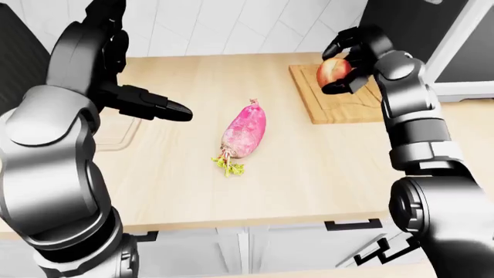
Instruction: Place the radish and the peach on separate cutting boards.
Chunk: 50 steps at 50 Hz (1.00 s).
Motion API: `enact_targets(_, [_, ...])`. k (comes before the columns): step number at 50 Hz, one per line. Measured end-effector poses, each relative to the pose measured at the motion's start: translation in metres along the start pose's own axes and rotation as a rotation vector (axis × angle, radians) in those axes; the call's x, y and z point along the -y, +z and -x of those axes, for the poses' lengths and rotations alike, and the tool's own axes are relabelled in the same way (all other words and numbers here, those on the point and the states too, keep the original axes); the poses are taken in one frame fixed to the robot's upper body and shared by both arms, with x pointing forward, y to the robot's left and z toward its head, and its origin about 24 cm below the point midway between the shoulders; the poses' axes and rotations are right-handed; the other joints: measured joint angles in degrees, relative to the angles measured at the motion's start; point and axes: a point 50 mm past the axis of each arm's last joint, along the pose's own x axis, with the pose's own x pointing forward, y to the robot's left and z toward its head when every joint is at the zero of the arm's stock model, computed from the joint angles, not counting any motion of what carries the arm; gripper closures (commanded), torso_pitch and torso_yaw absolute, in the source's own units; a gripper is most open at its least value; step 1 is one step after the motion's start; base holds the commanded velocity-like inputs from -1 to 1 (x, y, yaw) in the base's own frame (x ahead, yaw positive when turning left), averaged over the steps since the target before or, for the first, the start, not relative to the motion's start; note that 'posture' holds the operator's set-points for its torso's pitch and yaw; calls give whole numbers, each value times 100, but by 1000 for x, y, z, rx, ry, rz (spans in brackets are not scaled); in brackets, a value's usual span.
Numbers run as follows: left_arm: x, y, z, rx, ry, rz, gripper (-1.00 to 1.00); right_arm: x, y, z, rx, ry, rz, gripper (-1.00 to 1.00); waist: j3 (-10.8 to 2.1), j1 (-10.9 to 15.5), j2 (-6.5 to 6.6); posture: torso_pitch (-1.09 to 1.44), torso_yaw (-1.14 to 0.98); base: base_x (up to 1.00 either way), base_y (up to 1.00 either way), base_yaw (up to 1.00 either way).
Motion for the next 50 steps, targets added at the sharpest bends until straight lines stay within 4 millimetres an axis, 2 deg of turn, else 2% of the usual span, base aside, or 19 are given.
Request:
enact_targets(17, [-2, -1, 1, -2, 7, 3, -100, -13, -34, -8, -91, -140, 94, 90, -9, 19, -8, 0, 0, 0, 0, 0])
enact_targets(31, [-3, 1, 3, 0, 4, 2, -100, -17, -41, -6, -88, -314, 78, 93, -31, 38, -31, 0, 0, 0, 0, 0])
enact_targets(37, [-5, 2, 3, 3, 11, 2, -100, -23, -46, -6, -109, -305, 75, 75, -24, 43, -27, 0, 0, 0, 0, 0])
enact_targets(47, [-6, 2, 6, 2, 10, 1, -100, -24, -47, -6, -118, -302, 68, 65, -32, 42, -34, 0, 0, 0, 0, 0])
enact_targets(50, [-7, 2, 6, 4, 16, 3, -100, -25, -49, -6, -128, -296, 68, 52, -35, 48, -33, 0, 0, 0, 0, 0])
